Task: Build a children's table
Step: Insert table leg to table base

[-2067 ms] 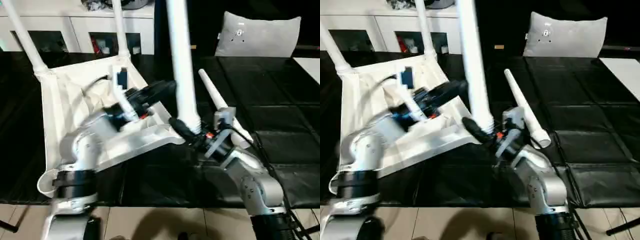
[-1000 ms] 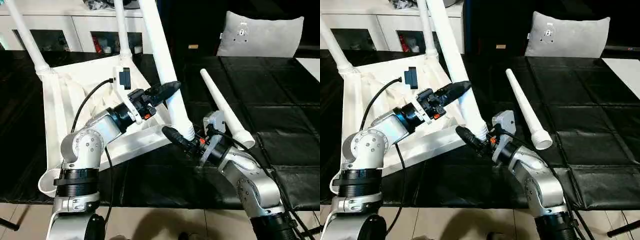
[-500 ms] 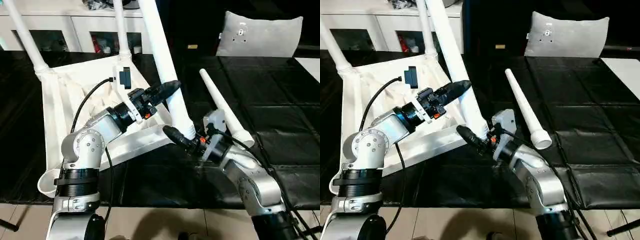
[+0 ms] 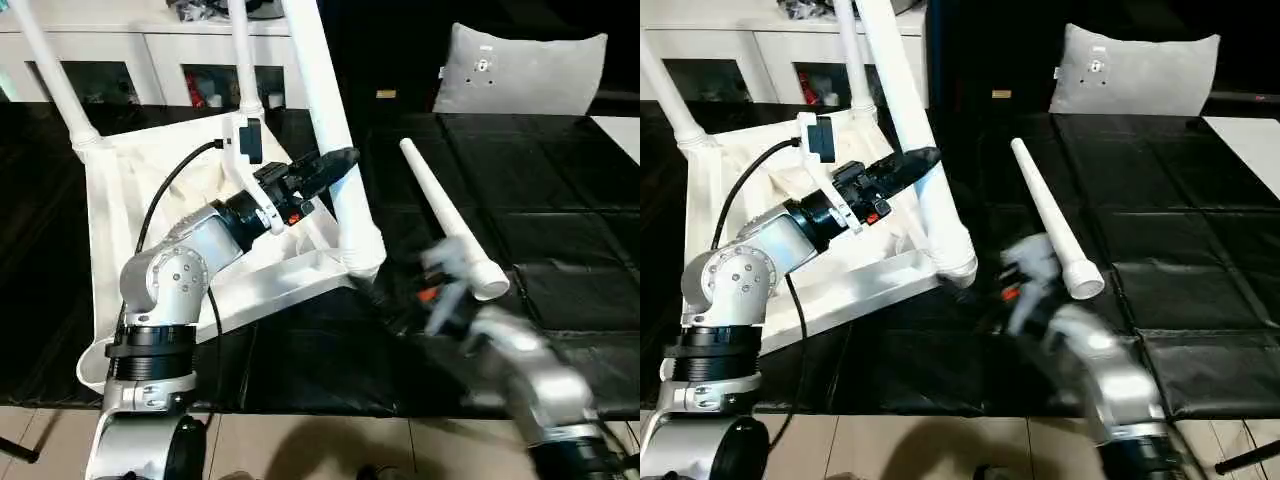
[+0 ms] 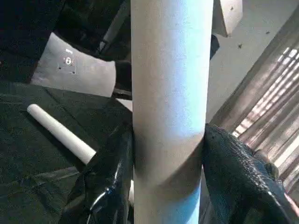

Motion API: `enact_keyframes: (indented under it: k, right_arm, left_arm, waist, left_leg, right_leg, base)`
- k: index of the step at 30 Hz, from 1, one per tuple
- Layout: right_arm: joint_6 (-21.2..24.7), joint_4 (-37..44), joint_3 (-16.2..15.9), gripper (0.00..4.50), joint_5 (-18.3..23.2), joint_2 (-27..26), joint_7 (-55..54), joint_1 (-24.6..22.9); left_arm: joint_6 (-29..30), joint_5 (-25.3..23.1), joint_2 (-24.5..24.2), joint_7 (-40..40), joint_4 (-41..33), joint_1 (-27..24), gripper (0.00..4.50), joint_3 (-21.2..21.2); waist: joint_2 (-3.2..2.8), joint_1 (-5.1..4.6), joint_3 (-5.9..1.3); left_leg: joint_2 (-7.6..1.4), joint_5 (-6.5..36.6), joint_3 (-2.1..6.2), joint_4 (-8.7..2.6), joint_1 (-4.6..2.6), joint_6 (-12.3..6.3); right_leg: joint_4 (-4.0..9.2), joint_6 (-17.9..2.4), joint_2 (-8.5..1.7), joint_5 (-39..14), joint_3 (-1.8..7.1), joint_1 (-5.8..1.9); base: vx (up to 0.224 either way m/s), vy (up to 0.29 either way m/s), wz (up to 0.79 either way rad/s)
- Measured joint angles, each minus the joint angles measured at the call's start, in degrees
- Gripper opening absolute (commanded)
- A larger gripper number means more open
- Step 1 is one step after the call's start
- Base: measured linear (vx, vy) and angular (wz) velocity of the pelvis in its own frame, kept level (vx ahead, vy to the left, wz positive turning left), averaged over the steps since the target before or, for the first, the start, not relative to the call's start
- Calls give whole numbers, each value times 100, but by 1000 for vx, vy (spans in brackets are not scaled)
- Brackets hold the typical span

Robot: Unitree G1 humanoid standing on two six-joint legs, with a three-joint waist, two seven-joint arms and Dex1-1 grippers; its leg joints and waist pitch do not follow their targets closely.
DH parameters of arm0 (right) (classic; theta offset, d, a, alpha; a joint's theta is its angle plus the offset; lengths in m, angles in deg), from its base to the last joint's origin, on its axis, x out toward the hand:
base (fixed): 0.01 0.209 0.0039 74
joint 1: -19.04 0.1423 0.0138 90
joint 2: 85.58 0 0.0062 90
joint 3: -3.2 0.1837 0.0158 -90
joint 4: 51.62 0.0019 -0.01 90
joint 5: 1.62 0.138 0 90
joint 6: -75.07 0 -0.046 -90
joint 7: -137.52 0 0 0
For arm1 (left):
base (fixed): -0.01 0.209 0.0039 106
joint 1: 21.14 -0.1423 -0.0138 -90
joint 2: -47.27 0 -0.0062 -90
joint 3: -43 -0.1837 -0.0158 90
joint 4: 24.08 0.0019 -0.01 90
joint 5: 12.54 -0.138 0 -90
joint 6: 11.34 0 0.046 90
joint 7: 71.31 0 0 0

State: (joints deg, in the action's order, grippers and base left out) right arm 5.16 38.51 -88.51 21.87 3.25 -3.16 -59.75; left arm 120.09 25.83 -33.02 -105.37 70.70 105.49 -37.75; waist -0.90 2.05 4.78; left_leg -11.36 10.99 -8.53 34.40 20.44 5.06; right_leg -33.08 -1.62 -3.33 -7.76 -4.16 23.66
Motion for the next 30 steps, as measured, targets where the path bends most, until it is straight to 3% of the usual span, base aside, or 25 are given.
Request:
enact_keyframes:
  k: [4,7,11,16,22,30]
  right_arm:
    - [406,207,131,450,311,240,171,-25]
    - [586,451,136,450,448,369,323,96]
    - [865,551,107,450,410,380,199,590]
    - [1283,587,-315,450,276,262,-23,866]
    - [1482,294,-310,450,67,-46,-646,1293]
    - [1693,-44,-312,379,-106,-188,-1083,1618]
  left_arm:
    - [-223,-210,-103,-23,-134,8,188,-273]
    - [-331,-668,-292,18,-116,18,188,-543]
    - [-528,-1123,-332,129,-120,17,188,-956]
    - [-801,-1444,-310,380,-243,-11,188,-1165]
    - [-1023,-1757,-285,477,-475,-65,188,-1405]
    - [-1091,-2041,-280,517,-683,-241,188,-1767]
  waist:
    - [-1,7,-1]
    - [-20,-16,-15]
    - [-18,-10,-26]
    - [-5,-4,-36]
    - [-2,0,-38]
    - [-2,4,-38]
  left_leg:
    - [-1,0,0,3,2,0]
    - [0,0,-1,4,0,0]
    - [1,-4,-1,7,0,-3]
    - [-3,-3,0,7,14,-2]
    - [-2,-3,0,7,22,-1]
    - [-1,-3,1,9,42,-1]
  right_leg:
    - [0,1,0,0,1,-1]
    - [-2,7,0,4,1,0]
    - [-4,8,2,5,-1,1]
    - [-3,9,0,5,1,10]
    - [-4,9,-2,6,2,18]
    - [-6,15,-2,11,4,34]
  base:
    - [0,0,0]
    - [0,0,0]
    - [0,0,0]
    - [0,0,0]
    - [0,0,0]
    - [0,0,0]
